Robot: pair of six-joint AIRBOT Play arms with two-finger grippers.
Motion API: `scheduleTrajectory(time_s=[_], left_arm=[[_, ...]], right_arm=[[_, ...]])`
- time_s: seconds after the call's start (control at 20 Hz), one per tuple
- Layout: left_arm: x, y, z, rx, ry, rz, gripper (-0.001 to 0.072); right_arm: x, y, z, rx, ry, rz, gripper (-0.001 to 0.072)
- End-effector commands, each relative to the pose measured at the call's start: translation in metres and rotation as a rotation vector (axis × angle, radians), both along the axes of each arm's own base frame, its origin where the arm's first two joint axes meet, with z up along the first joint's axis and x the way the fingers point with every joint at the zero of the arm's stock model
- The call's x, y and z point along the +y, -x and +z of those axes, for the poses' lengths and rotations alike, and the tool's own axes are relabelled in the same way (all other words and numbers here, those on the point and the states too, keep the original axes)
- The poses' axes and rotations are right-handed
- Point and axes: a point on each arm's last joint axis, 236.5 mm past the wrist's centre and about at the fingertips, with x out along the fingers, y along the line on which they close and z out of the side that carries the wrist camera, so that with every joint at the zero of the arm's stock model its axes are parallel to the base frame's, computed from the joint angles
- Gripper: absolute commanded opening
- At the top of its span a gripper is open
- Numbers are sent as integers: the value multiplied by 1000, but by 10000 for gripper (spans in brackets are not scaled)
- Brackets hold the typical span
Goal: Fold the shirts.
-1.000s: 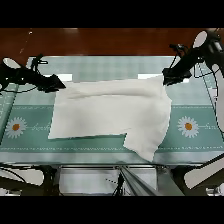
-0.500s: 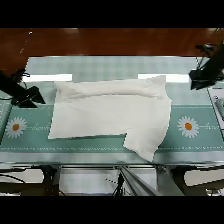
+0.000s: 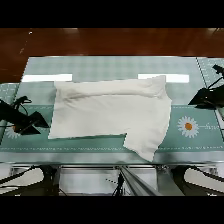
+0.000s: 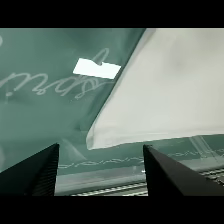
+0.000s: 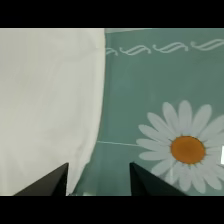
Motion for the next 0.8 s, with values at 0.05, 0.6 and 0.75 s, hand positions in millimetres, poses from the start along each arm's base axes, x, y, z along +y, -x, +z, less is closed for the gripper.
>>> scheduleTrajectory(time_s=[0.05, 0.6, 0.75], left_arm=[[-17, 10, -20, -21, 40, 31, 608], [-90, -9, -38, -79, 190, -47, 36], [-91, -9, -38, -86, 192, -57, 31]], right_arm=[[8, -15, -8, -101, -48, -31, 476], [-13, 0, -22, -44, 52, -13, 476], [12, 43, -51, 97, -95, -60, 482]])
